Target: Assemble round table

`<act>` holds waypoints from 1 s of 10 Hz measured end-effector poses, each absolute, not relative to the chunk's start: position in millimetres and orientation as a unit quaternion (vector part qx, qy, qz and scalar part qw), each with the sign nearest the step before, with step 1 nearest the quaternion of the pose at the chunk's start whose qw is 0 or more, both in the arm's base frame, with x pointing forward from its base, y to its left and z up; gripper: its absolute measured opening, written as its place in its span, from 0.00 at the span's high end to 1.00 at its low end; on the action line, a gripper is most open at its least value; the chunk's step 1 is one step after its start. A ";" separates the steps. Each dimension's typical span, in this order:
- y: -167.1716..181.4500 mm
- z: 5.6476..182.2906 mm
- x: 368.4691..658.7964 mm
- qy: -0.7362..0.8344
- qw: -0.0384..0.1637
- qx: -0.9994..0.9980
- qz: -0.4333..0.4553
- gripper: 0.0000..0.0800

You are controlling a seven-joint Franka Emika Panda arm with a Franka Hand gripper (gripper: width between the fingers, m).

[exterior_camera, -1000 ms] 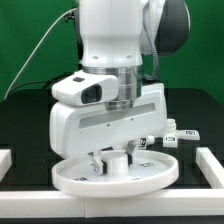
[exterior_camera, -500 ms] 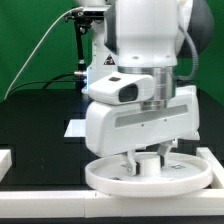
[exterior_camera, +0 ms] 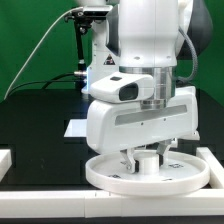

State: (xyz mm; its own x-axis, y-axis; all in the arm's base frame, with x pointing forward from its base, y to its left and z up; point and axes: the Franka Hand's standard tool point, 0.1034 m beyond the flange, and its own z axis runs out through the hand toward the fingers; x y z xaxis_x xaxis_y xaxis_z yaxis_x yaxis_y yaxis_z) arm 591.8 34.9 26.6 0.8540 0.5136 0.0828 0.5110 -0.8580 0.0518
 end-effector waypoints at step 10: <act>39.4 25.5 583.5 0.249 0.029 0.961 0.119 0.49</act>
Offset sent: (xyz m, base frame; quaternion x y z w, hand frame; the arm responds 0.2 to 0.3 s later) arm -0.0320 0.0208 -0.0066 -0.0362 0.0161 0.0207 0.9990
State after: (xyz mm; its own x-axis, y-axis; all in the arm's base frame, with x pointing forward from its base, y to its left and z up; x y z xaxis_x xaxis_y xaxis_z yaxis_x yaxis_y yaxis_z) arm 583.5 39.4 25.5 0.8479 0.4853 0.2133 0.4714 -0.8743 0.1156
